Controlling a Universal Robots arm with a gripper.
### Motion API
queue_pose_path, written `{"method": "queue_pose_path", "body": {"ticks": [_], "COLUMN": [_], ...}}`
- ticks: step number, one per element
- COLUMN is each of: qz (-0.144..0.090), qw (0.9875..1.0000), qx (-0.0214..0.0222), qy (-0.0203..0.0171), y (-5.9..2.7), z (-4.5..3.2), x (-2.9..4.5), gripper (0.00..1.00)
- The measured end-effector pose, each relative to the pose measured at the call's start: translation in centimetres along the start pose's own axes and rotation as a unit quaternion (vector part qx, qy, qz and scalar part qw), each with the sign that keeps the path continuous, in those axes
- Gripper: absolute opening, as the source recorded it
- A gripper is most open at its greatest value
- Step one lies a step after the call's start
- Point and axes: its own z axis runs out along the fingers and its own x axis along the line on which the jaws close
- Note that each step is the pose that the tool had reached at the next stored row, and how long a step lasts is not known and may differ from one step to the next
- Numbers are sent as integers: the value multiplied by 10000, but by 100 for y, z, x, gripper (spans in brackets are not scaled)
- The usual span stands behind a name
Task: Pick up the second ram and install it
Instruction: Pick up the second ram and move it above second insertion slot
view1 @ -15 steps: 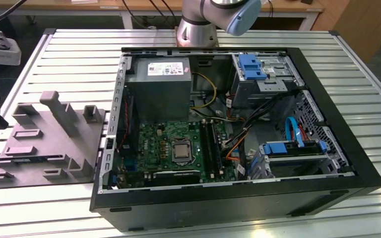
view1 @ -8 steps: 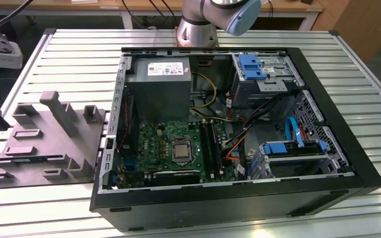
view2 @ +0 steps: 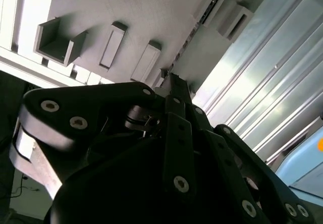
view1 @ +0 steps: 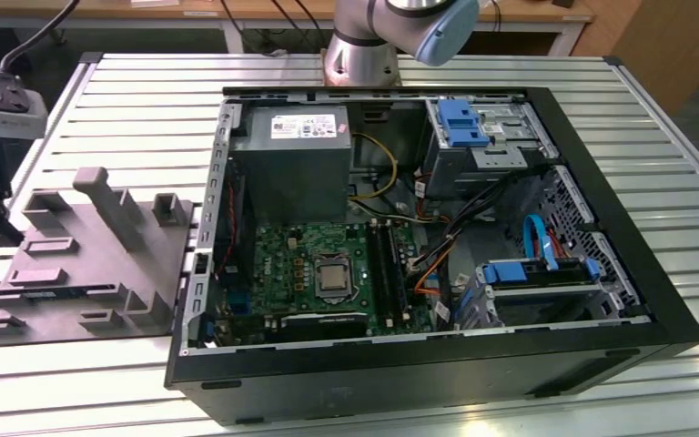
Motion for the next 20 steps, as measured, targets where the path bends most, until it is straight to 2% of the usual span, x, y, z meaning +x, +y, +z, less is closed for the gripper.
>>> {"method": "queue_pose_path", "body": {"ticks": [20], "qz": [109], "qw": [9999], "qx": [2], "qy": [-4], "y": [-14], "z": [330], "x": [96], "gripper": [10]}}
